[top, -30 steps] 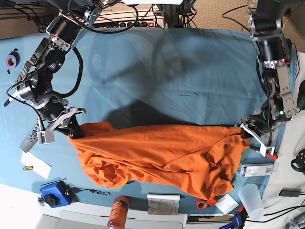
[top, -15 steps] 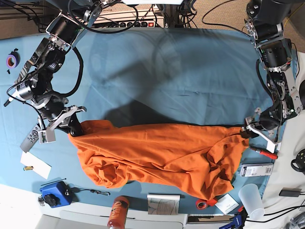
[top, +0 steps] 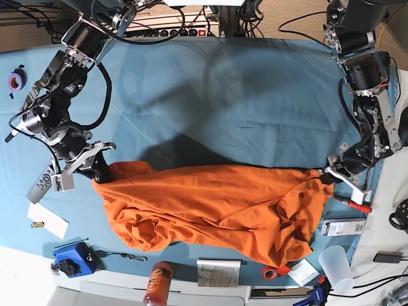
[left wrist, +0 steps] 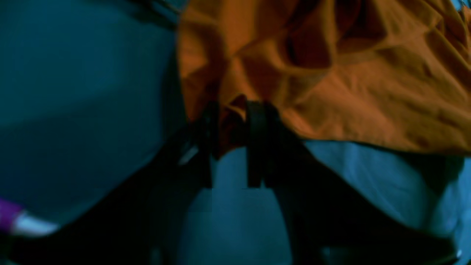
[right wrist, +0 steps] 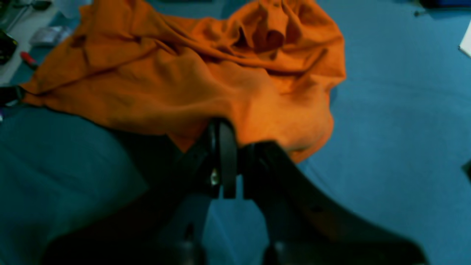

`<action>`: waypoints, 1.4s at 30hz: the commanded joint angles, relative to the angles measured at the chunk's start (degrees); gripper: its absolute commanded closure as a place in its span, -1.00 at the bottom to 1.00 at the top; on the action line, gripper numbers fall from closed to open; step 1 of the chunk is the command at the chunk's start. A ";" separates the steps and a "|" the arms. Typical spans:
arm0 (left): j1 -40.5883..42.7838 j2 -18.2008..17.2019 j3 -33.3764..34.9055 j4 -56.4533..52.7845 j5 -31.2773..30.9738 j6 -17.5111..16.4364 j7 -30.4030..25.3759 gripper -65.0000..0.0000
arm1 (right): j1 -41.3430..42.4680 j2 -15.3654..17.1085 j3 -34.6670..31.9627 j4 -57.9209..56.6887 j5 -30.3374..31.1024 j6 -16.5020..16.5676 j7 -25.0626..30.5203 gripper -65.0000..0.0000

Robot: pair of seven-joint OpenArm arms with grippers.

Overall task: Layout the t-shirt on the table in an organized manner, then fold the t-shirt properly
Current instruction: 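Lift the shirt with both grippers and swing it across the table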

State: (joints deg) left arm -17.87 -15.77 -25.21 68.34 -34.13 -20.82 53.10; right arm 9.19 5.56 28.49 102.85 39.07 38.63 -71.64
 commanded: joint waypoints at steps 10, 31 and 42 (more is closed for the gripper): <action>-1.44 -1.22 -0.07 0.90 -0.07 4.09 -0.31 1.00 | 1.25 2.47 0.13 0.94 3.45 1.37 4.90 1.00; -10.12 -14.27 -0.48 5.05 -24.63 -9.01 12.72 1.00 | 16.24 6.82 0.46 -1.75 -2.14 0.33 9.05 1.00; -27.12 -14.58 9.33 0.72 -12.48 -9.03 1.11 1.00 | 41.29 6.84 -1.92 -29.22 -5.81 0.83 13.38 1.00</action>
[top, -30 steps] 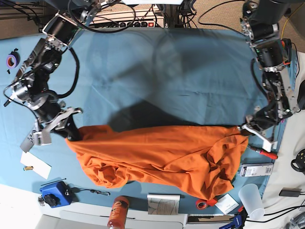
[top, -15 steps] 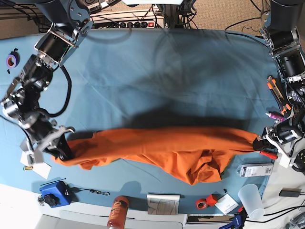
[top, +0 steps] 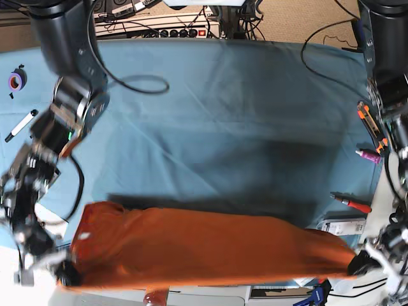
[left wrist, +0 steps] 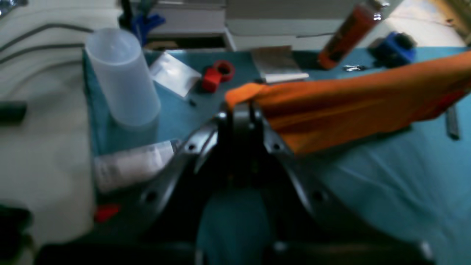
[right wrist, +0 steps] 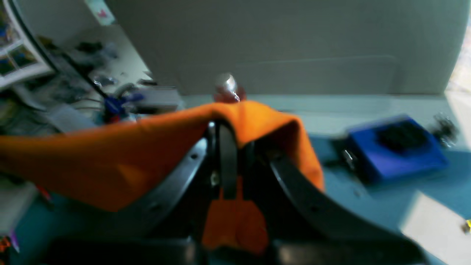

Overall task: Layout the t-shirt on the table in an organized manner, then fold the t-shirt properly
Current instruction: 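Lift the shirt with both grippers and swing it across the table, then lay the shirt flat by pulling both grippers apart along its edge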

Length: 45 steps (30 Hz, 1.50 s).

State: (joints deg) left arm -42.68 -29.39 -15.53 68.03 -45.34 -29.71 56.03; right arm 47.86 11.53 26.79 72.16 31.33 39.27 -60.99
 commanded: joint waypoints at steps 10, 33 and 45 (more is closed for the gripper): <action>-22.12 -1.14 10.38 -10.08 5.44 5.88 -0.15 1.00 | 21.24 2.49 -0.22 -13.03 -3.28 0.13 2.97 1.00; -7.78 -6.36 10.36 -10.23 -14.58 2.84 17.84 1.00 | 4.98 3.69 -0.22 -3.67 13.03 -1.16 -19.01 1.00; 5.46 -7.43 2.62 -9.27 -18.43 1.49 19.82 1.00 | -15.93 3.23 -0.07 14.80 14.60 -1.38 -19.01 1.00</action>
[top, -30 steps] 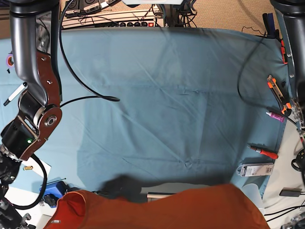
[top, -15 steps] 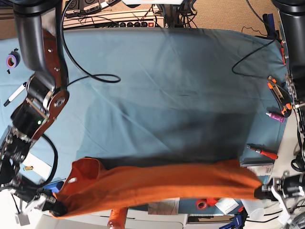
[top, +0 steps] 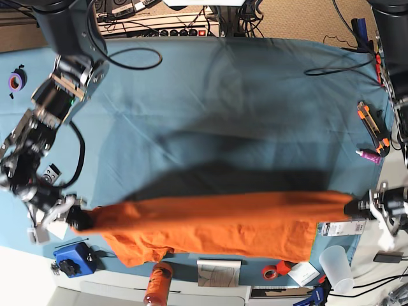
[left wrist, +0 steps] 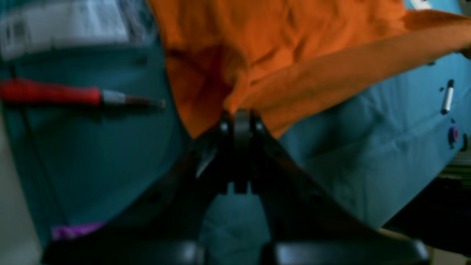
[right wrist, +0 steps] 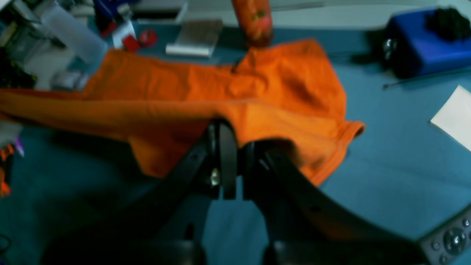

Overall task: Layout the t-shirt on the table in an organized manner, then fold the t-shirt properly
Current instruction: 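Lay the shirt flat by pulling both grippers apart along its edge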

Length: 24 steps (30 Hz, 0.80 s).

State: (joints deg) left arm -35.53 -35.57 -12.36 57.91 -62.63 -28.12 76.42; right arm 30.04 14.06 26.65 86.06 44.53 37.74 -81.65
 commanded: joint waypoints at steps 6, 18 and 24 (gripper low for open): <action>7.89 -0.94 -6.69 3.61 -2.25 -0.07 -0.55 1.00 | -10.51 0.68 0.07 9.70 3.80 0.13 1.65 1.00; 22.45 1.79 -8.83 4.17 -3.65 -0.26 0.39 1.00 | -27.63 -3.50 5.44 14.78 6.78 0.11 1.65 1.00; 28.17 2.54 -8.85 4.28 -4.33 -0.48 1.38 1.00 | -33.33 -4.04 11.85 15.26 10.56 0.17 1.65 1.00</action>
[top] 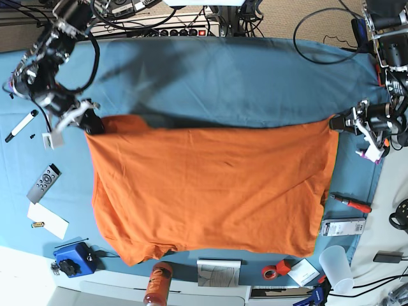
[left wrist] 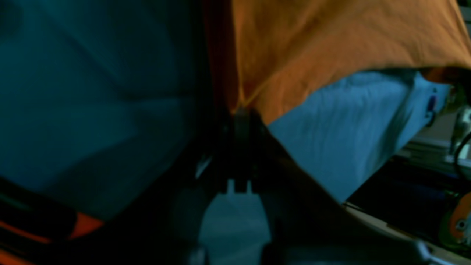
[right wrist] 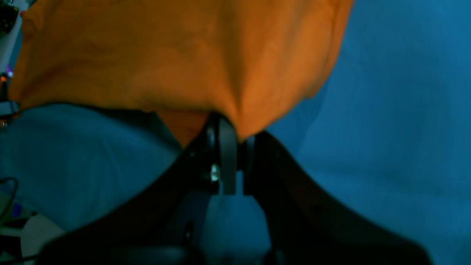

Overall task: Layout the t-shirt on the table in an organized manner, then fold the t-shirt properly
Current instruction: 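Lay the shirt flat by pulling both grippers apart along its edge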

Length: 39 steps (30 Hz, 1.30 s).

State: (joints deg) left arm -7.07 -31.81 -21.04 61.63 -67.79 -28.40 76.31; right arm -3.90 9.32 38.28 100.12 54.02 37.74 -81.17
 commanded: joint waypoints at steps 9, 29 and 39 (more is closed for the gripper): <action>6.25 -1.38 -0.76 5.79 1.16 -0.22 2.32 1.00 | -9.86 0.68 6.16 11.45 4.90 1.49 1.17 1.00; 25.81 -1.18 -15.98 19.89 0.44 -0.20 2.21 1.00 | -21.31 -4.07 6.29 13.25 7.10 2.26 1.17 1.00; 25.05 -0.15 -15.98 27.96 0.48 -1.79 -0.52 1.00 | -15.67 -4.09 6.29 13.25 4.31 2.26 1.17 1.00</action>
State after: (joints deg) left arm 18.46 -30.94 -36.51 88.68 -66.28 -30.11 76.49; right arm -19.49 4.58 44.25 112.42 57.63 39.94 -81.12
